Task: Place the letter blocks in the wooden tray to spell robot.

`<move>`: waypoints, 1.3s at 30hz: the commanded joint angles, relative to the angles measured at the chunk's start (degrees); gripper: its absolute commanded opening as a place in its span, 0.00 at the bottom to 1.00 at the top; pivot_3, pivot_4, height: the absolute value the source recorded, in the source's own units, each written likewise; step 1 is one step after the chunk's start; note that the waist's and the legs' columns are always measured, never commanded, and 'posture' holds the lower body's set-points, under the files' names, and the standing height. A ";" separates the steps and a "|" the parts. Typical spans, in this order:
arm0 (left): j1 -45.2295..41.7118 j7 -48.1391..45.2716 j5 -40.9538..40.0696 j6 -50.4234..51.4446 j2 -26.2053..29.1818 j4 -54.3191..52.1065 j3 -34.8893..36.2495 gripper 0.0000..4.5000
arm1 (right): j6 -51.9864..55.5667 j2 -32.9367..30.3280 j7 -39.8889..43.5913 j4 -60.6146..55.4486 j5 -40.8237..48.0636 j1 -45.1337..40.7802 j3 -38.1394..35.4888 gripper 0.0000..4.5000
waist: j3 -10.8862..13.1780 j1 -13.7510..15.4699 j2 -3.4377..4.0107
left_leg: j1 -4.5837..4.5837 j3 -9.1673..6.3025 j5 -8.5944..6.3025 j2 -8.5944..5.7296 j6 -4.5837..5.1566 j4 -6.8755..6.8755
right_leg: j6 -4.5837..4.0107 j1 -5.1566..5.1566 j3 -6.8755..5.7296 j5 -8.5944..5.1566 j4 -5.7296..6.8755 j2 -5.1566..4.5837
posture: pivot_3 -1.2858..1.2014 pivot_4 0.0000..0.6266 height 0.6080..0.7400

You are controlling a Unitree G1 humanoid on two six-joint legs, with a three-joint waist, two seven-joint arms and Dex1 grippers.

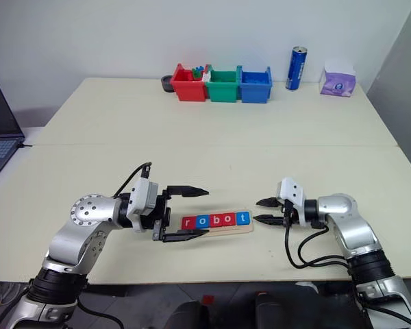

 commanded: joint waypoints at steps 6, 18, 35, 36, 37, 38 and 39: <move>-0.78 0.05 -0.69 -0.22 0.20 -0.98 0.40 1.00 | -8.71 0.97 -2.01 1.59 -3.84 0.94 1.97 0.01 | 0.00 0.12 0.00 | -0.01 0.00 0.00 -0.01 0.00 0.00 | 0.00 0.00 0.00 0.00 -0.01 -0.02 | 0.52 0.24 1.00; -0.64 0.49 -0.61 -0.23 0.27 -1.00 0.62 1.00 | -11.85 1.05 -1.88 4.64 -5.31 0.44 2.45 0.01 | 0.00 0.14 0.00 | 0.00 0.00 0.00 0.00 -0.01 0.01 | 0.00 0.00 0.00 0.00 0.01 -0.02 | 0.52 0.24 1.00; 0.43 3.34 -3.85 5.98 2.56 -4.03 3.75 1.00 | 5.84 -5.61 -2.84 -18.90 7.08 6.99 -5.60 0.01 | 0.00 0.25 -0.01 | -0.03 -0.04 0.00 0.03 0.00 0.01 | 0.01 0.01 -0.02 0.00 -0.01 -0.05 | 0.52 0.24 1.00; 1.13 3.97 -3.76 6.86 3.06 -4.53 4.10 1.00 | 7.25 -6.03 -3.69 -21.18 7.87 8.38 -6.26 0.01 | 0.00 0.24 -0.01 | -0.02 -0.04 0.00 0.03 0.00 0.00 | 0.01 0.01 -0.02 0.00 -0.01 -0.04 | 0.52 0.24 1.00; 2.35 4.87 -3.31 7.49 3.68 -5.14 4.50 1.00 | 8.30 -6.55 -4.29 -23.51 8.31 10.29 -6.72 0.01 | 0.00 0.25 -0.01 | -0.02 -0.05 0.00 0.02 0.00 0.00 | 0.01 0.01 -0.02 -0.01 -0.02 -0.03 | 0.52 0.24 1.00; 3.70 6.01 -2.65 8.05 4.21 -5.80 5.01 1.00 | 9.14 -7.11 -4.71 -25.63 8.66 12.34 -7.06 0.01 | -0.01 0.24 0.00 | -0.02 -0.04 0.00 0.03 0.00 -0.02 | 0.01 0.01 -0.02 -0.01 -0.02 -0.03 | 0.52 0.24 1.00; 5.19 6.84 -2.77 9.21 4.90 -6.57 5.70 1.00 | 9.56 -7.52 -5.24 -27.44 8.79 14.55 -7.33 0.01 | -0.01 0.22 0.00 | -0.01 -0.05 0.00 0.03 0.01 -0.02 | 0.01 0.01 -0.01 -0.01 -0.02 -0.03 | 0.52 0.24 1.00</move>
